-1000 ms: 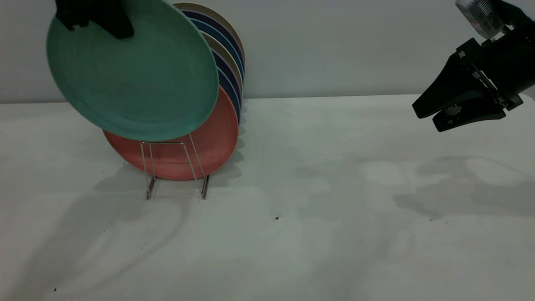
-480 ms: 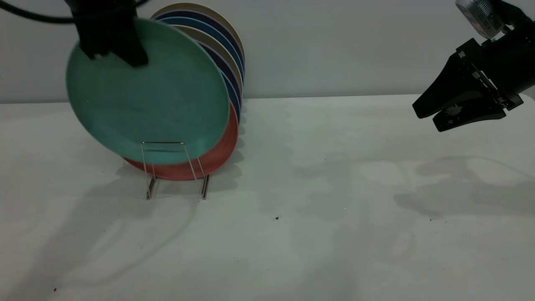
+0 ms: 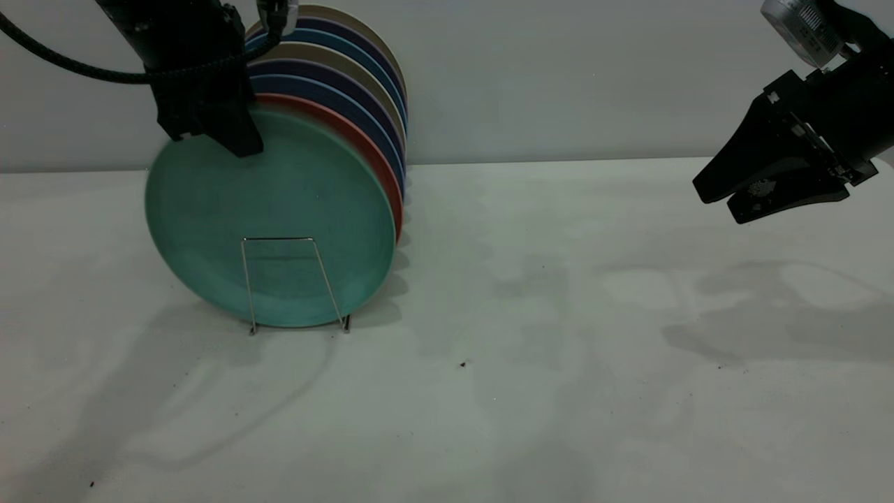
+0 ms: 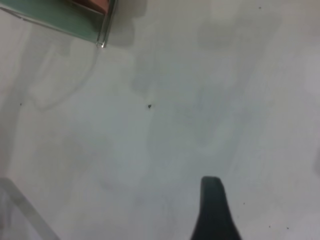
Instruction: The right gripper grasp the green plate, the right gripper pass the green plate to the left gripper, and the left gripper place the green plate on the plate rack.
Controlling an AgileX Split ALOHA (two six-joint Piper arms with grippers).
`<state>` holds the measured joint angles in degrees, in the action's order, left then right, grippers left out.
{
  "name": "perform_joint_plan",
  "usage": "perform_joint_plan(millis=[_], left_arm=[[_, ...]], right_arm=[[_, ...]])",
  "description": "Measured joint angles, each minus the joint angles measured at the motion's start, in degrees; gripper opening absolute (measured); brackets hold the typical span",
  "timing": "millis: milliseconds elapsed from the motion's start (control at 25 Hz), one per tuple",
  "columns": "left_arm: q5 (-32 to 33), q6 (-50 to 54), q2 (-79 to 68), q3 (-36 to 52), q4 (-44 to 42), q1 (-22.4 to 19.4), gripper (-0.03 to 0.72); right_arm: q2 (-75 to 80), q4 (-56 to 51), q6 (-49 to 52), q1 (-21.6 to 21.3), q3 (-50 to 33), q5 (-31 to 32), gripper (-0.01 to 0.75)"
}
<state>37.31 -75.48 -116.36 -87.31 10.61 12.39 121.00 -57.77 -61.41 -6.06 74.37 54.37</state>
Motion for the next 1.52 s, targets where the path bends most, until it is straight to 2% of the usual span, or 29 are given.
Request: perform_joint_plan(millis=[160,280,640,760,880,1040,1160,1360,1520], left_arm=[[0.20,-0.02,0.00,0.00,0.11,0.00,0.450],[1.10,-0.15,0.49,0.00,0.11,0.00,0.503],[9.89,0.73,6.24,-0.04,0.11,0.00,0.522],[10.77,7.48,8.14,-0.04,0.06,-0.07,0.522],[11.16,19.98,9.80,-0.04,0.06,-0.60,0.522],[15.10,40.09,11.20,-0.18,0.06,-3.27,0.522],[18.19,54.42,12.11,-0.18,0.06,-5.98,0.522],[22.49,63.24,14.73,-0.18,-0.40,-9.37,0.522],[23.46,66.64,19.49,2.58,-2.17,-9.52,0.522]], right_arm=[[0.00,0.02,0.00,0.00,0.00,-0.06,0.554],[0.00,0.02,0.00,0.00,0.00,-0.19,0.554],[0.00,0.02,0.00,0.00,0.00,-0.63,0.554],[-0.12,-0.36,0.48,0.46,0.00,-0.92,0.554],[-1.29,1.06,1.85,2.75,0.14,-2.70,0.554],[-4.18,15.32,13.19,7.34,3.02,-4.24,0.554],[-7.16,32.74,29.14,10.86,4.85,-3.96,0.554],[-13.09,59.05,53.01,15.98,5.18,3.33,0.554],[-19.66,67.79,61.92,19.21,5.18,12.06,0.554]])
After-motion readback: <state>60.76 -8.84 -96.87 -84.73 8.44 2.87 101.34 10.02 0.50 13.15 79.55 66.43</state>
